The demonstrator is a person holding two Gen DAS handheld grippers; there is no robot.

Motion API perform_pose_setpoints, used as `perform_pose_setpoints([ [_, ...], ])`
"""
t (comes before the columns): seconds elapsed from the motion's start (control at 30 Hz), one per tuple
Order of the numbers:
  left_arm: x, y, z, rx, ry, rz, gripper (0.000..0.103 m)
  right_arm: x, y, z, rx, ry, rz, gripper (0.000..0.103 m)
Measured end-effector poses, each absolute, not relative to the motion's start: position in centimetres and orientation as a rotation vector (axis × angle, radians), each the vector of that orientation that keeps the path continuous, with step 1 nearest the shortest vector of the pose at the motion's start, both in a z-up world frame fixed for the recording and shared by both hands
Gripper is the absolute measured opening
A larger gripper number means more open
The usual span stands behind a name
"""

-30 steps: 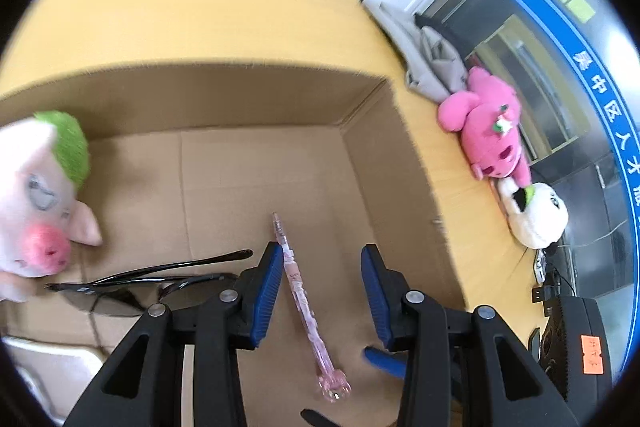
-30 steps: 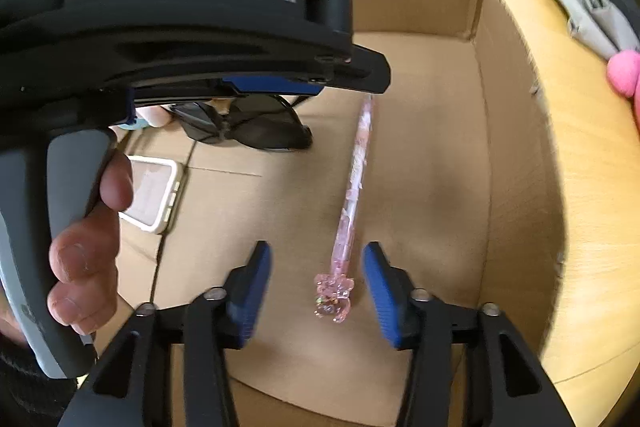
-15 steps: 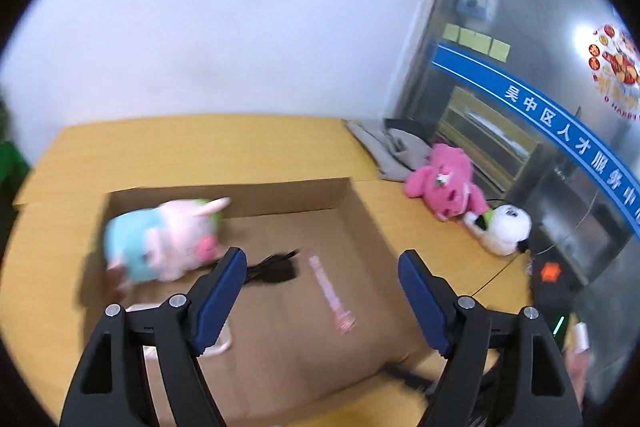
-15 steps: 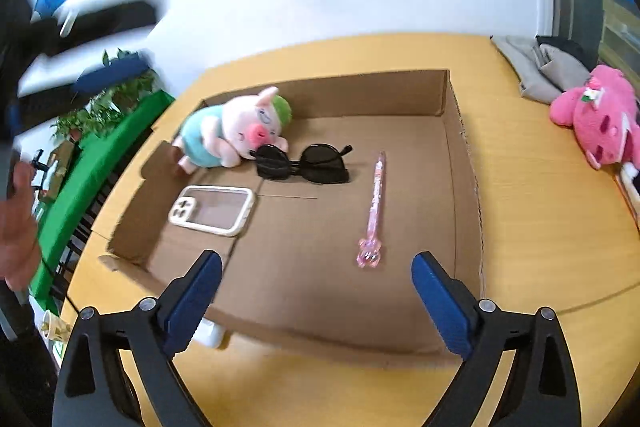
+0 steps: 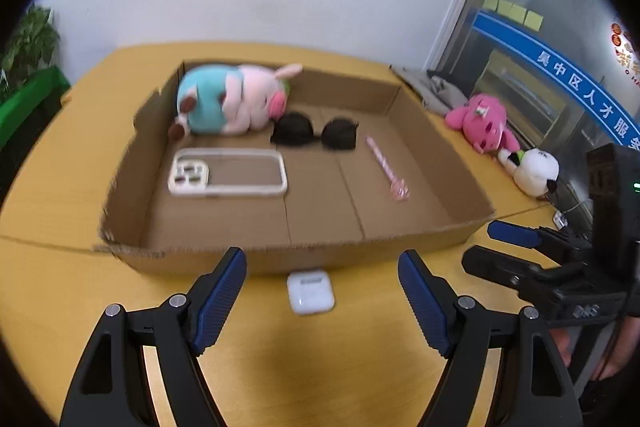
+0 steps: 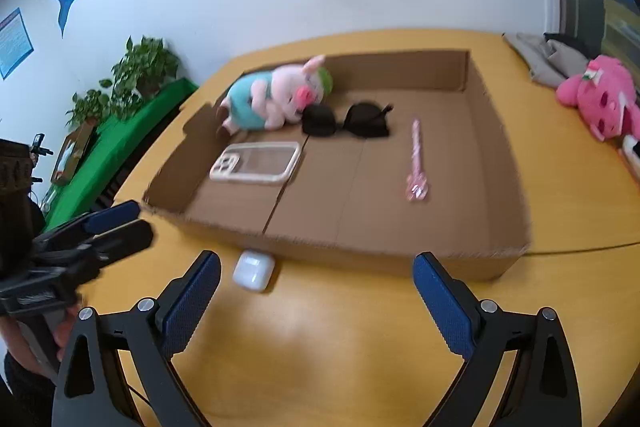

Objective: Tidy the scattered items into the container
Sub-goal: 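Withdraw both grippers from the box toward the white earbud case, then close the left gripper on the earbud case while the right gripper clamps its other side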

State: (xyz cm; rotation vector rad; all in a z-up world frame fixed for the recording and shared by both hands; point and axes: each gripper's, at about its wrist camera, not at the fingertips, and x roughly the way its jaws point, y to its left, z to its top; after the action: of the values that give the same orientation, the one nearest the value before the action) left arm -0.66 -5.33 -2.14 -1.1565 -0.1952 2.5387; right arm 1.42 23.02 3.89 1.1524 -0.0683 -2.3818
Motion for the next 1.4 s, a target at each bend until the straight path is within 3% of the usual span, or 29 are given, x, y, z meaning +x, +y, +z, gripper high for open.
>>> perform_pose_setpoints([
  [0.4,-3.9,-2.4,-10.3,-1.442,-0.2,2.392,0.076,2.5,22.9,0.7,1.23,-0.023,-2.317,0.099],
  [0.47,-4.2,-2.1,-11.3,-1.479,-0.196,2.375,0.071,2.5,23.6,0.3,1.241,-0.034,-2.316,0.099],
  [0.5,-4.3,-2.0,-11.9,-1.499,-0.192,2.369,0.061,2.6,23.8,0.2,1.246,-0.041,-2.317,0.099],
  [0.57,-4.1,-1.9,-12.1,-1.493,-0.177,2.384,0.059,2.6,24.6,-0.2,1.257,-0.061,-2.322,0.099],
  [0.73,-3.8,-1.7,-12.1,-1.512,-0.165,2.385,0.042,2.9,25.5,-1.2,1.283,-0.09,-2.313,0.099],
  [1.2,0.7,-0.2,-11.8,-1.415,-0.027,2.272,0.042,3.8,26.3,-3.8,1.346,-0.106,-2.253,0.099],
  [1.4,3.5,0.2,-11.8,-1.308,0.124,2.125,0.043,3.7,24.8,-3.6,1.311,-0.044,-2.146,0.099],
])
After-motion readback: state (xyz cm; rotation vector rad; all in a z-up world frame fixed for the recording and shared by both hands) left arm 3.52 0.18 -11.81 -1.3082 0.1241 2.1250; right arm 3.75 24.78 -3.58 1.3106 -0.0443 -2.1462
